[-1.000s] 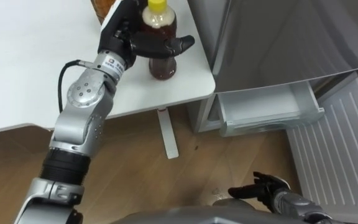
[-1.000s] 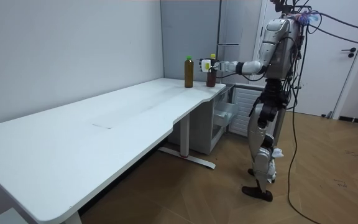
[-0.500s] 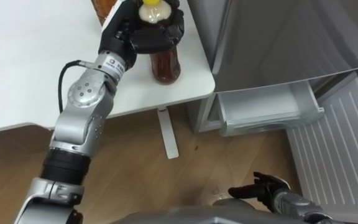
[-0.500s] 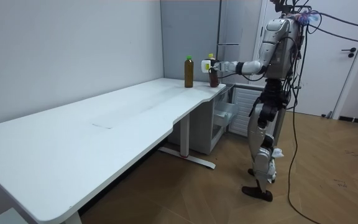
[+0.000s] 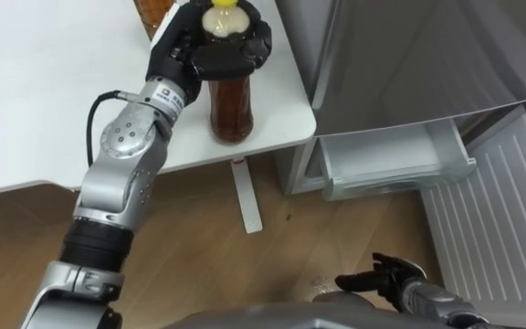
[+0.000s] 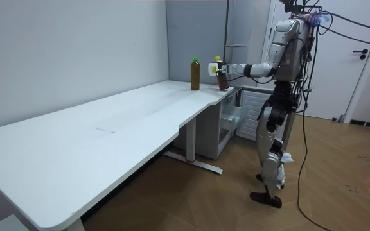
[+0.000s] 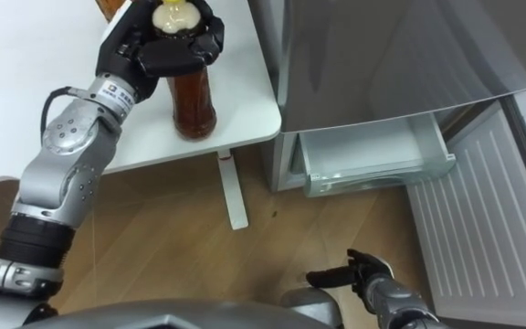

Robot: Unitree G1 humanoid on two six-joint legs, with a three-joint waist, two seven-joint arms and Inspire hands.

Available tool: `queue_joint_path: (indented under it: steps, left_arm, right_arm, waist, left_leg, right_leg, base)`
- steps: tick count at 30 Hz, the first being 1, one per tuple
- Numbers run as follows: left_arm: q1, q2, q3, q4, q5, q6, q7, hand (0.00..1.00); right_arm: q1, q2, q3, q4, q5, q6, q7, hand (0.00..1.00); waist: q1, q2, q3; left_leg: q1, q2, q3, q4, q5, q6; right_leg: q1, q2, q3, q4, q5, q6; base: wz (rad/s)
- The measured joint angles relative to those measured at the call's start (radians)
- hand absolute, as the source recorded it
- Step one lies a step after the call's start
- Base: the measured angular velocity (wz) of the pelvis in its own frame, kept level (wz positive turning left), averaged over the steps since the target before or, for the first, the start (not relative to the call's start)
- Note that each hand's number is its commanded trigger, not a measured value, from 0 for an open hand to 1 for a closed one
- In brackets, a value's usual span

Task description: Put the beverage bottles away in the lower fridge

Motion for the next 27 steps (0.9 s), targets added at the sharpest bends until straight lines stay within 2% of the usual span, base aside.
queue_joint_path:
  steps: [4,10,13,15,21,27]
  left_arm:
    - [0.001,-0.010,-0.024,0.000,-0.022,0.000,-0.007,1.00]
    - [0.004,-0.029,-0.063,-0.016,-0.022,0.000,-0.032,1.00]
    - [0.007,-0.035,-0.065,-0.019,-0.089,0.000,-0.037,1.00]
    - [0.012,-0.036,-0.067,-0.031,-0.130,0.000,-0.038,1.00]
    - [0.070,-0.033,-0.089,-0.101,-0.181,-0.012,-0.047,1.00]
    - [0.157,-0.034,-0.124,-0.103,-0.200,-0.016,-0.093,1.00]
  right_arm:
    - [0.009,0.000,0.012,-0.029,0.000,0.002,0.000,0.00]
    - [0.015,0.001,0.016,-0.056,-0.027,0.003,0.003,0.00]
    - [0.016,0.001,0.039,-0.116,-0.056,0.000,0.010,0.00]
    - [0.010,0.005,0.047,-0.124,-0.057,-0.015,0.015,0.00]
    - [0.019,0.008,0.086,-0.146,-0.073,-0.020,0.016,0.00]
    - [0.039,0.016,0.150,-0.283,-0.126,-0.021,0.048,0.00]
  waist:
    - [0.003,-0.004,-0.0004]
    - [0.026,-0.004,-0.0007]
    - [0.032,-0.004,-0.0011]
    - [0.033,-0.005,-0.0016]
    - [0.067,-0.008,-0.0039]
    - [0.084,-0.023,-0.0132]
  left_leg:
    - [-0.001,0.000,0.000,0.000,0.000,0.000]
    - [-0.004,0.001,-0.002,0.001,0.000,0.000]
    - [-0.003,0.002,-0.004,0.004,0.000,0.000]
    - [-0.004,0.002,-0.007,0.007,0.000,0.000]
    - [-0.008,0.001,-0.014,0.015,0.000,0.000]
    - [-0.016,0.001,-0.019,0.029,0.000,0.000]
  right_leg:
    - [-0.002,0.000,0.000,0.003,0.000,0.000]
    - [-0.005,0.000,-0.001,0.008,0.000,0.000]
    - [-0.005,0.000,-0.009,0.013,0.000,0.000]
    - [-0.004,-0.001,-0.013,0.014,0.000,0.000]
    - [-0.004,-0.001,-0.010,0.016,0.000,0.000]
    - [-0.002,-0.003,-0.028,0.018,0.000,0.000]
  base:
    - [0.00]
    - [0.00]
    - [0.02]
    - [0.04]
    - [0.02]
    - [0.04]
